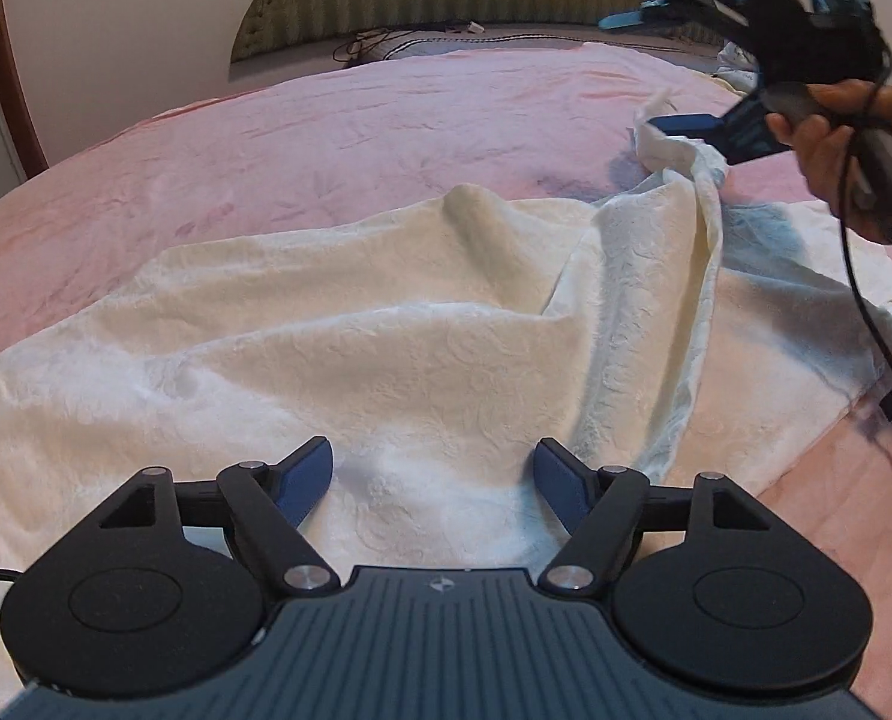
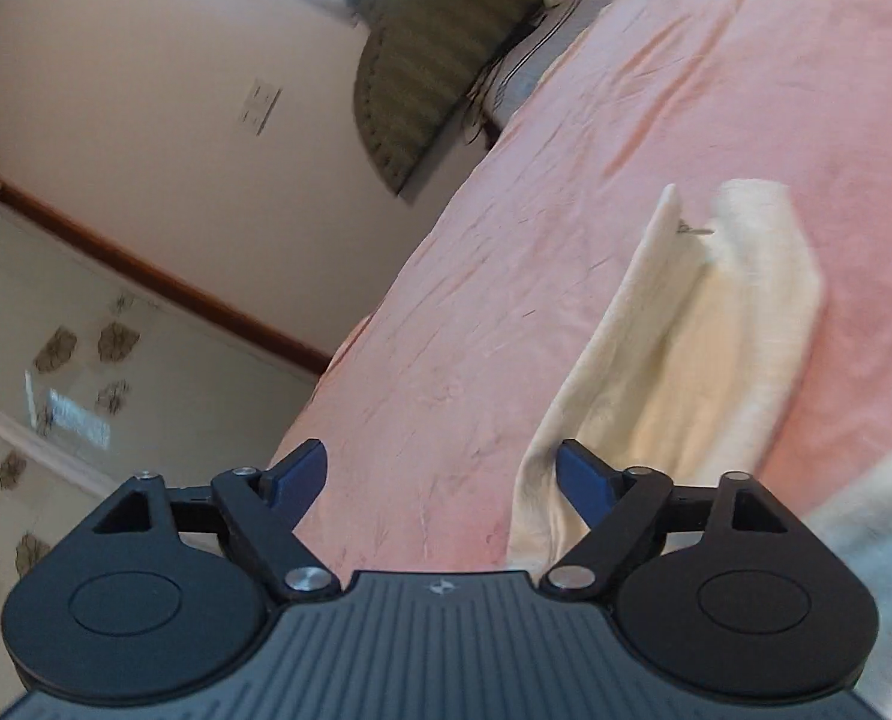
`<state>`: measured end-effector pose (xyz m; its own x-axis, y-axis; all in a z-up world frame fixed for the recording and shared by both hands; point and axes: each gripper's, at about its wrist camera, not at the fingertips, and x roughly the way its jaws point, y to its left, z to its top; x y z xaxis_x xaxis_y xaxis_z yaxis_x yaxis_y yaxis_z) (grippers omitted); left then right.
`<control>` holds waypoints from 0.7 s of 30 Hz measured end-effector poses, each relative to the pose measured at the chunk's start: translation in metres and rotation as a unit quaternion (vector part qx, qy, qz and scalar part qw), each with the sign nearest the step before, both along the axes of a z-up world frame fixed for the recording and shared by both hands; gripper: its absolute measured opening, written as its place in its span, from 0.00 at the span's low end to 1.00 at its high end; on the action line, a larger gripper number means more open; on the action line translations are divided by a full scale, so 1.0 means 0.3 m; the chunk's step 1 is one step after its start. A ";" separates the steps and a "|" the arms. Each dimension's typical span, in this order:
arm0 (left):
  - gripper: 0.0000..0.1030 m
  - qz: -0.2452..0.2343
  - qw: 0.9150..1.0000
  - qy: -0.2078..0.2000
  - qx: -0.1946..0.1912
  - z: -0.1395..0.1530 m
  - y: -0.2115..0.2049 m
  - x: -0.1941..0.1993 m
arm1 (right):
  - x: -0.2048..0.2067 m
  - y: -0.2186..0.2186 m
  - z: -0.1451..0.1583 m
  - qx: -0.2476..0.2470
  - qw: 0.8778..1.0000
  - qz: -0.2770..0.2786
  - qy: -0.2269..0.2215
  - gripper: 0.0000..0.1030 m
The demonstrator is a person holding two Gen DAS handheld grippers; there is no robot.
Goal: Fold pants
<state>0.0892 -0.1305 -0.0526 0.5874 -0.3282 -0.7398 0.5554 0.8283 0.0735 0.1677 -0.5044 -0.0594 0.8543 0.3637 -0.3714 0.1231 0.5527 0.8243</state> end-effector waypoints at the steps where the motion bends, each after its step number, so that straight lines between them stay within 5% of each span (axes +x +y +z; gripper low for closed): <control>1: 0.75 0.000 1.000 0.000 0.000 -0.001 0.000 0.000 | 0.047 0.012 -0.015 -0.018 1.000 0.011 0.006 0.86; 4: 0.77 0.002 1.000 0.003 -0.002 0.001 0.004 0.003 | 0.127 0.021 -0.054 -0.050 0.996 0.003 0.072 0.85; 8: 0.85 0.009 1.000 0.007 -0.009 -0.007 0.015 0.016 | 0.038 -0.021 0.010 -0.076 0.997 -0.029 0.004 0.85; 11: 0.86 0.009 1.000 0.008 -0.012 -0.008 0.017 0.018 | 0.005 -0.081 0.029 -0.122 0.991 -0.058 0.024 0.86; 14: 0.87 0.009 1.000 0.004 -0.014 -0.012 0.018 0.012 | 0.036 -0.054 0.036 -0.173 0.984 -0.023 0.043 0.86; 17: 0.88 0.008 1.000 0.001 -0.014 -0.016 0.019 0.011 | 0.125 0.085 0.055 -0.327 0.942 0.025 0.071 0.85; 21: 0.91 0.010 1.000 0.000 -0.016 -0.021 0.021 0.013 | 0.211 0.294 -0.007 -0.528 0.837 0.081 0.118 0.81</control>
<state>0.0932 -0.1242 -0.0589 0.5948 -0.3393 -0.7288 0.5386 0.8412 0.0478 0.2309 -0.4162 -0.0616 0.6837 -0.1704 -0.7096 0.0666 0.9829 -0.1719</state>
